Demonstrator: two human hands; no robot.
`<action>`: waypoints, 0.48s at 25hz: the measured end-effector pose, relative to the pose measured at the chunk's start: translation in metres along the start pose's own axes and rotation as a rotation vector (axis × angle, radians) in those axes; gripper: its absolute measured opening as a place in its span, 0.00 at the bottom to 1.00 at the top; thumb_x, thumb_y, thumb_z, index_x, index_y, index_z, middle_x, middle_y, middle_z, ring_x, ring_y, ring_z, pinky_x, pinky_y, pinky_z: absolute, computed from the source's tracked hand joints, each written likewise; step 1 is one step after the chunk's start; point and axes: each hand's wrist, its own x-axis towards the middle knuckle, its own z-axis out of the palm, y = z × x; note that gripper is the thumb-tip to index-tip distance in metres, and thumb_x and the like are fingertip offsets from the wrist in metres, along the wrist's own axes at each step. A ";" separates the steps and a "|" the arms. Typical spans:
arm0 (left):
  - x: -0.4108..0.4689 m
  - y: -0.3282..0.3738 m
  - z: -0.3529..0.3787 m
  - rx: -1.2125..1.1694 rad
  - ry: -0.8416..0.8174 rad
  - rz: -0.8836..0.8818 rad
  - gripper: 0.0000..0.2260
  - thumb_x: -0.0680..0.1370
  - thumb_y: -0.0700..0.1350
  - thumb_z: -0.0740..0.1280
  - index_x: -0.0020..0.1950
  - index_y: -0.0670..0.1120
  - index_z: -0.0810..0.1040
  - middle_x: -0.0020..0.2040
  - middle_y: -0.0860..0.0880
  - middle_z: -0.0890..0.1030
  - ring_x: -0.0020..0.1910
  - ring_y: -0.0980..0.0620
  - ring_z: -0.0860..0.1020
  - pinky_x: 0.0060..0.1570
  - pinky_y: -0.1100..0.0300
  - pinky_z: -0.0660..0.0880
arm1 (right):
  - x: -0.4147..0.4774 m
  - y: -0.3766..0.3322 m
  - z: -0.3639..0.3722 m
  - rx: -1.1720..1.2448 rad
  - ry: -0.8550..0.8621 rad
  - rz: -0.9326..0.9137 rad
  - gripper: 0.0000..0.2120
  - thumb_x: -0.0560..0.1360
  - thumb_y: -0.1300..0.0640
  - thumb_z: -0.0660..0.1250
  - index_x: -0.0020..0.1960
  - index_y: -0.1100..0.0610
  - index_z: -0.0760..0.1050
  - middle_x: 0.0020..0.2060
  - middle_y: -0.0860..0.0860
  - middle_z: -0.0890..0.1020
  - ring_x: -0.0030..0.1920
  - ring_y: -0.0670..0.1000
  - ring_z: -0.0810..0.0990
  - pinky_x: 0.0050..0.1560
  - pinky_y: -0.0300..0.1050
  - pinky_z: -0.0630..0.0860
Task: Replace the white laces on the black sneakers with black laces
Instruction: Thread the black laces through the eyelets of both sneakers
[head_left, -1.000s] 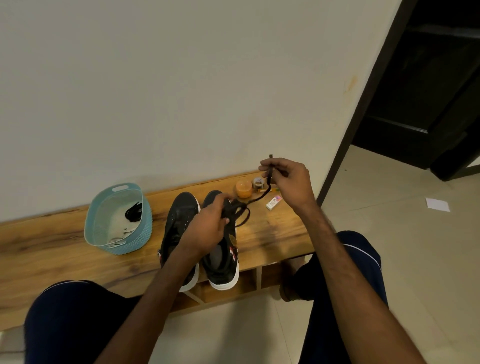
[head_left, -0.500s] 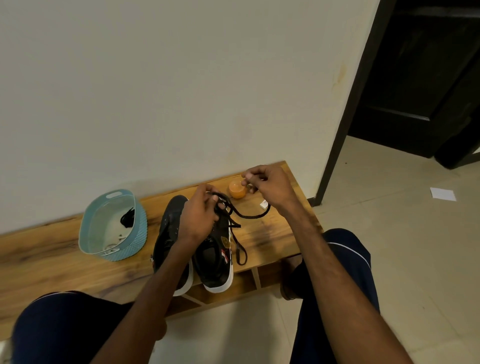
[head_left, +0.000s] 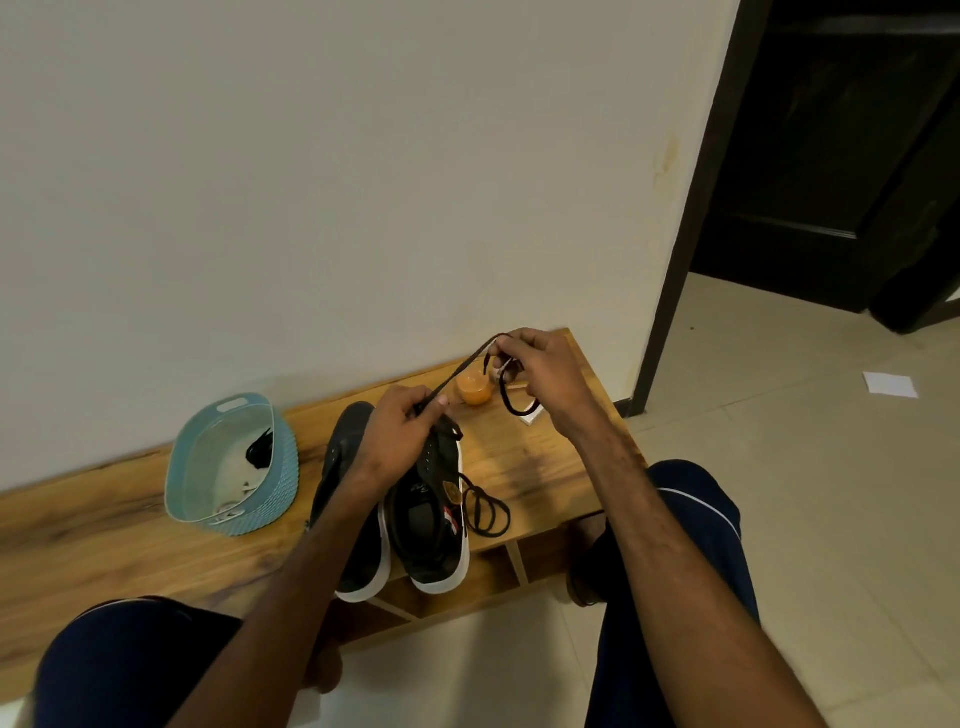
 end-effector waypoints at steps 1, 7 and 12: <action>0.000 0.001 -0.001 -0.037 0.004 -0.027 0.10 0.82 0.49 0.64 0.44 0.53 0.83 0.43 0.49 0.82 0.46 0.46 0.80 0.45 0.50 0.77 | 0.001 0.002 -0.001 -0.108 -0.014 -0.005 0.08 0.79 0.56 0.66 0.50 0.58 0.84 0.40 0.51 0.85 0.41 0.47 0.81 0.42 0.41 0.78; 0.011 0.022 -0.014 0.377 0.096 0.147 0.07 0.83 0.49 0.59 0.53 0.52 0.76 0.33 0.54 0.81 0.34 0.59 0.79 0.34 0.61 0.71 | -0.009 0.004 0.018 -0.230 -0.343 -0.071 0.25 0.76 0.48 0.72 0.71 0.52 0.72 0.63 0.46 0.78 0.60 0.49 0.77 0.61 0.47 0.77; 0.016 0.038 -0.022 0.663 0.213 0.244 0.12 0.83 0.50 0.58 0.49 0.47 0.78 0.46 0.49 0.77 0.46 0.50 0.75 0.40 0.55 0.69 | -0.012 0.002 0.035 -0.113 -0.352 -0.128 0.12 0.78 0.56 0.70 0.60 0.58 0.80 0.51 0.55 0.84 0.52 0.52 0.82 0.58 0.49 0.78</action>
